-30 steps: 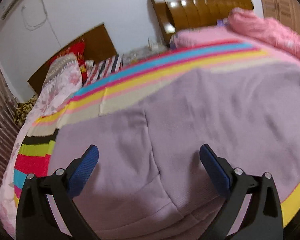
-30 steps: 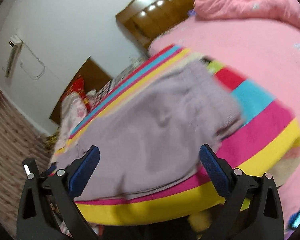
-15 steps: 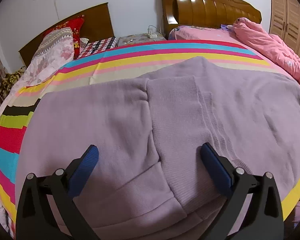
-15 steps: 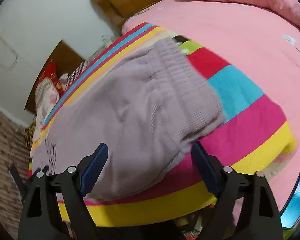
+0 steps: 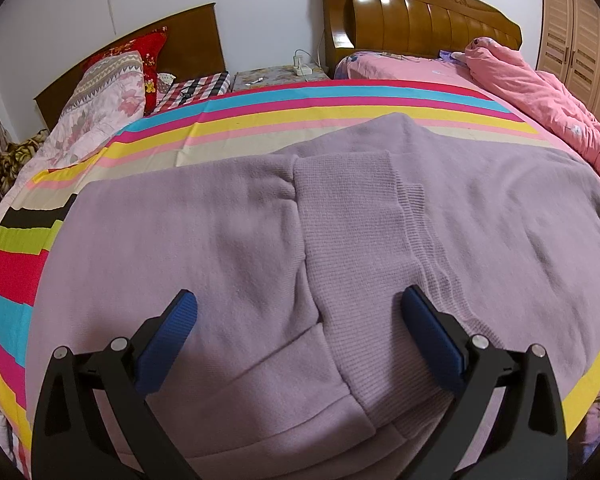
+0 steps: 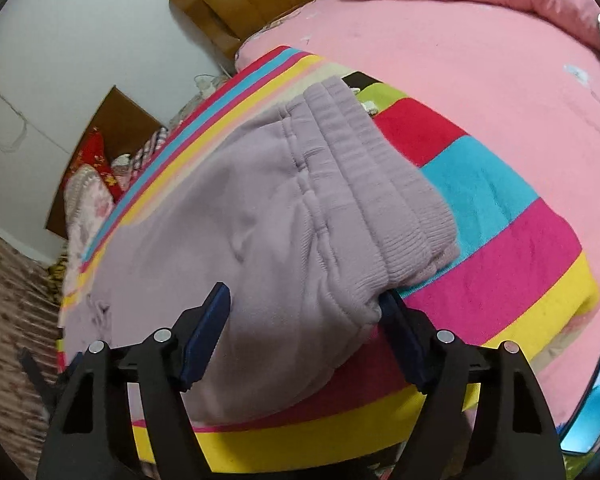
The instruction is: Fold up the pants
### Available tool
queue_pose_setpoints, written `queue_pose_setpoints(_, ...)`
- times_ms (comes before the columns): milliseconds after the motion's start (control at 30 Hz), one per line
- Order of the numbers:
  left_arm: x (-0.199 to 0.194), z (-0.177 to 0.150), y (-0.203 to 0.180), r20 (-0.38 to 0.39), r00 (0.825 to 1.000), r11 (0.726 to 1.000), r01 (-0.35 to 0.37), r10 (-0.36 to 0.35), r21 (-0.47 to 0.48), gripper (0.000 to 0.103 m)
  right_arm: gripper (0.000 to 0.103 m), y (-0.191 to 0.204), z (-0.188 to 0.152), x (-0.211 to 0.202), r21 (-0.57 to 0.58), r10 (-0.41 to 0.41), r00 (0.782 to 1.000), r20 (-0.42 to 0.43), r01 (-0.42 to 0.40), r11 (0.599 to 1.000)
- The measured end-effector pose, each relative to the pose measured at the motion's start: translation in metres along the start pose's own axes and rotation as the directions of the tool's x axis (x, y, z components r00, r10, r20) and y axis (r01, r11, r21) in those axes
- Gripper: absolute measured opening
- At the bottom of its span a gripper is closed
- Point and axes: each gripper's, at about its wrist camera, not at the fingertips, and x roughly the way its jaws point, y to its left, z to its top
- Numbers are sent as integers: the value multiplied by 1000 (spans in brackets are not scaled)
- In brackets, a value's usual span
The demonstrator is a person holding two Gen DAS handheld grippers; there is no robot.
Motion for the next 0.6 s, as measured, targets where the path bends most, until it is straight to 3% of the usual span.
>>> queue_pose_setpoints(67,0,0,-1,0,1000,1000,-1,1,1,102,48,-4,-4,-3,6,-38,999,32,38,999)
queue_pose_setpoints(100,0,1,-1,0,1000,1000,-1,1,0,102,43,-8,-5,-4,21,-21,999,41,20,1000)
queue_pose_setpoints(300,1,1,-1,-2,1000,1000,9,-9,-5,102,36,-31,-14,-10,158,112,986,123,-131,979)
queue_pose_setpoints(400,0,1,-1,-2,1000,1000,13,-13,-5,102,30,-30,-15,-20,203,197,959,205,-238,950)
queue_pose_setpoints(533,-17,0,13,33,998,998,47,-46,-48,98,27,42,0,-53,16,251,920,301,-269,963)
queue_pose_setpoints(600,-58,-5,42,171,983,984,93,-66,-154,100,27,105,5,-67,-146,293,906,307,-260,955)
